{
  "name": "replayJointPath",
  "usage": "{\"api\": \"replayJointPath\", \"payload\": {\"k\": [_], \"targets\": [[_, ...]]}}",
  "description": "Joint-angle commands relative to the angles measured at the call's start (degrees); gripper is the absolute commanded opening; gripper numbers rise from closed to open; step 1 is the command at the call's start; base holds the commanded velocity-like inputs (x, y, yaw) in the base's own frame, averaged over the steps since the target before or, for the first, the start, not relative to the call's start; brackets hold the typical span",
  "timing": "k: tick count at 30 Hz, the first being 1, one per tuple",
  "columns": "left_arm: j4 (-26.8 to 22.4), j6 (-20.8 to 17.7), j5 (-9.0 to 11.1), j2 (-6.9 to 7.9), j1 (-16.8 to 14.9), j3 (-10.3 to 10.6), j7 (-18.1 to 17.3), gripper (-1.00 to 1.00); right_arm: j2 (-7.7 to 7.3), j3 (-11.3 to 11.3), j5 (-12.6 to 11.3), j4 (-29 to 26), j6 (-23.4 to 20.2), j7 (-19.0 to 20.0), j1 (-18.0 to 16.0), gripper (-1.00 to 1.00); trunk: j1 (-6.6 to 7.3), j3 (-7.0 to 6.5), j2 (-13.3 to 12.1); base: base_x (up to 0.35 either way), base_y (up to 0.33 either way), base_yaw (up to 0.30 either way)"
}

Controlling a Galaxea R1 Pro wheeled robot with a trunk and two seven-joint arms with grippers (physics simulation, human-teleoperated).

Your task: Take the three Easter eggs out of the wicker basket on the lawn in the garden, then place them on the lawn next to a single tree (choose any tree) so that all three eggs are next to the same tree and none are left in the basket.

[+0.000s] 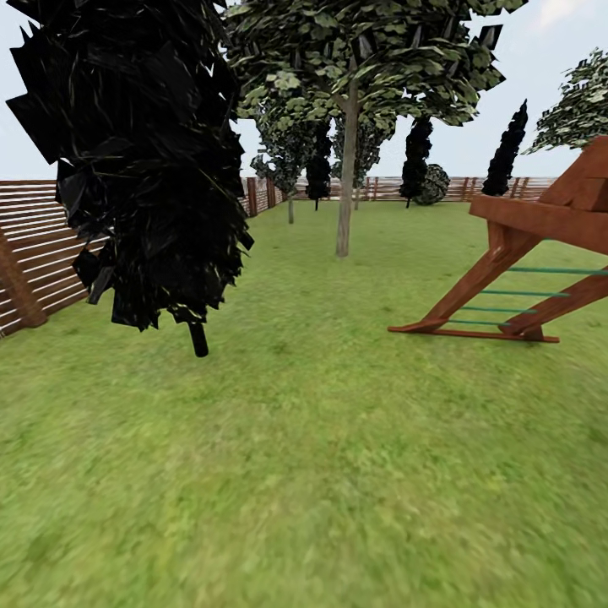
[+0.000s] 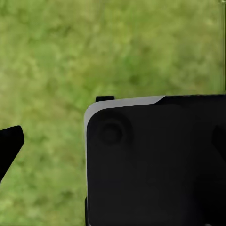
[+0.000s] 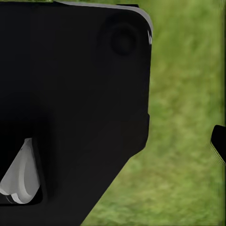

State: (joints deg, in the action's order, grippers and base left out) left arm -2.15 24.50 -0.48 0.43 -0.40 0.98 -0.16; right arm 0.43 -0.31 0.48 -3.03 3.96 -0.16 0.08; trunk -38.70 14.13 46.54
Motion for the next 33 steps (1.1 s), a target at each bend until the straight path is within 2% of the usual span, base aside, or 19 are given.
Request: {"api": "replayJointPath", "payload": {"k": [1, 17, 33], "targets": [[0.0, 0.2, 0.0, 0.01, 0.0, 0.1, 0.0, 1.0, 0.01, 0.0, 0.0, -0.1, 0.1, 0.0, 0.0, 1.0, -0.04, 0.06, 0.0, 0.313, -0.081, 0.0], [0.0, 0.2, 0.0, -0.05, 0.0, 0.1, 0.0, 1.0, 0.01, 0.0, 0.0, 0.0, 0.1, 0.0, 0.0, 1.0, -0.04, 0.06, 0.0, 0.312, -0.076, 0.0], [0.0, 0.2, 0.0, 0.01, 0.0, 0.1, 0.0, 1.0, 0.01, 0.0, 0.0, 0.0, 0.1, 0.0, 0.0, 1.0, -0.04, 0.06, 0.0, 0.308, -0.006, 0.0]]}}
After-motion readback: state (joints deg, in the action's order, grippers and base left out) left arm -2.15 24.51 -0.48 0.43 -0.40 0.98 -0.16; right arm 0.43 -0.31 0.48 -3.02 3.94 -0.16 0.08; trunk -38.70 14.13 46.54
